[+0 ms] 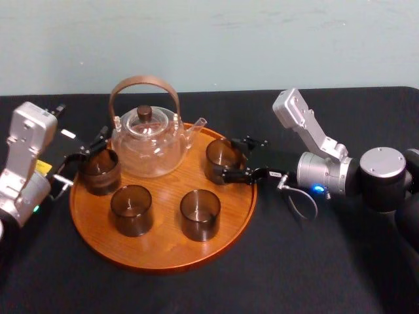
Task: Pick up the glass from the table and place it on the tray.
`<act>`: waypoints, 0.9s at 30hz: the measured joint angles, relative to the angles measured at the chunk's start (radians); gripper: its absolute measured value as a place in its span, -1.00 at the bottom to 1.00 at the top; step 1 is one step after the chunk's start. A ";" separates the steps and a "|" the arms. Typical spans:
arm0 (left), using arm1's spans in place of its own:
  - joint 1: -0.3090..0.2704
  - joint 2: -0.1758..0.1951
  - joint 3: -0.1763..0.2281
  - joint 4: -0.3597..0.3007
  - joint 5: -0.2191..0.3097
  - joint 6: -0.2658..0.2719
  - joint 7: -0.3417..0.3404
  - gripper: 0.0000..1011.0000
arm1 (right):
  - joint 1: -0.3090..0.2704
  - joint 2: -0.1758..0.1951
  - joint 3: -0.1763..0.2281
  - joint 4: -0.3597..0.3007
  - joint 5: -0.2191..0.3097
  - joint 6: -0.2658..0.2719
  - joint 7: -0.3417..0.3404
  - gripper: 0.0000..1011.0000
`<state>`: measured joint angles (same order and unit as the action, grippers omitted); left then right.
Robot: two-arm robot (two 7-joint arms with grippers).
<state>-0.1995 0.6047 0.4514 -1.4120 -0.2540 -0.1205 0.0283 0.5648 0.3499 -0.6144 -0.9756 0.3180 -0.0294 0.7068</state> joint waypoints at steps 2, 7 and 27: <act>0.000 0.000 0.000 0.000 0.000 0.000 0.000 0.98 | 0.000 0.000 0.000 0.000 0.001 0.001 0.000 0.75; 0.000 0.000 0.000 0.000 0.000 0.000 0.000 0.98 | -0.001 0.001 0.000 -0.001 0.002 0.001 0.001 0.78; 0.000 0.000 0.000 0.000 0.000 0.000 0.000 0.98 | -0.001 0.002 0.000 -0.003 0.005 0.002 0.003 0.98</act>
<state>-0.1995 0.6047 0.4514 -1.4120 -0.2539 -0.1205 0.0283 0.5642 0.3517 -0.6141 -0.9784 0.3229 -0.0278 0.7094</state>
